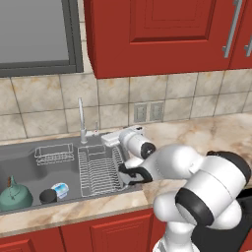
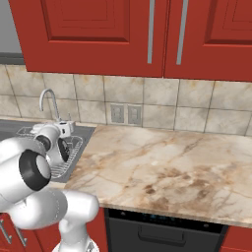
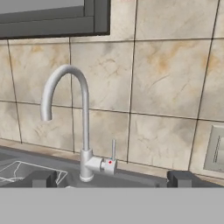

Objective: Pick the kettle and glass cup and place them in the sink. Then turn on the water.

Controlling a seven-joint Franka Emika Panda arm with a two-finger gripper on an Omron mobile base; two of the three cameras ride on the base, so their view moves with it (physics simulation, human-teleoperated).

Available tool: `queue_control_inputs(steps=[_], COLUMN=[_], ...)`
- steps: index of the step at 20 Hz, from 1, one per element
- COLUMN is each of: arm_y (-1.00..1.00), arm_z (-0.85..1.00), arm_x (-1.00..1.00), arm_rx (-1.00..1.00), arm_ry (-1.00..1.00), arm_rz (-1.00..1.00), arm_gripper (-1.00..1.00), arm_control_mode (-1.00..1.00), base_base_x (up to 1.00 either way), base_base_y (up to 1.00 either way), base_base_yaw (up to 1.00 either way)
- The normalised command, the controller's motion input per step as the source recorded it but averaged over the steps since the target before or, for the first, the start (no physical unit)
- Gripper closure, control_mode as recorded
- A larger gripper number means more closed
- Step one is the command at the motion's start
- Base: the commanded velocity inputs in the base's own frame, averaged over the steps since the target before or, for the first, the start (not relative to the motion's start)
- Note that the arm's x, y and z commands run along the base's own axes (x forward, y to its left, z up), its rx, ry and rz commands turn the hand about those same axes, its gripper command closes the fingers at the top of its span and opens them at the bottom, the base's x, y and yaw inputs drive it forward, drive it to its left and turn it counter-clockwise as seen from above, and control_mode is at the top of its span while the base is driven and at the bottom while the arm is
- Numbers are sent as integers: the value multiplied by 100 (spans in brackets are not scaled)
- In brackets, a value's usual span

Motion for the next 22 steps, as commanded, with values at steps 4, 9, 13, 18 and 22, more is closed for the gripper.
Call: queue_control_inputs(steps=[4,9,13,18,22], arm_y=[0,0,2,4,4], arm_z=[-16,-18,-17,-12,-9], arm_x=[18,11,5,7,9], arm_rx=[0,1,3,5,5], arm_ry=[-3,-2,0,0,0], arm_rz=[0,0,0,0,0], arm_gripper=[-100,-100,-100,-100,-100], arm_control_mode=[-100,-100,-100,-100,-100], base_base_x=[0,0,0,0,0], base_base_y=[0,0,0,0,0], base_base_yaw=[0,0,0,0,0])
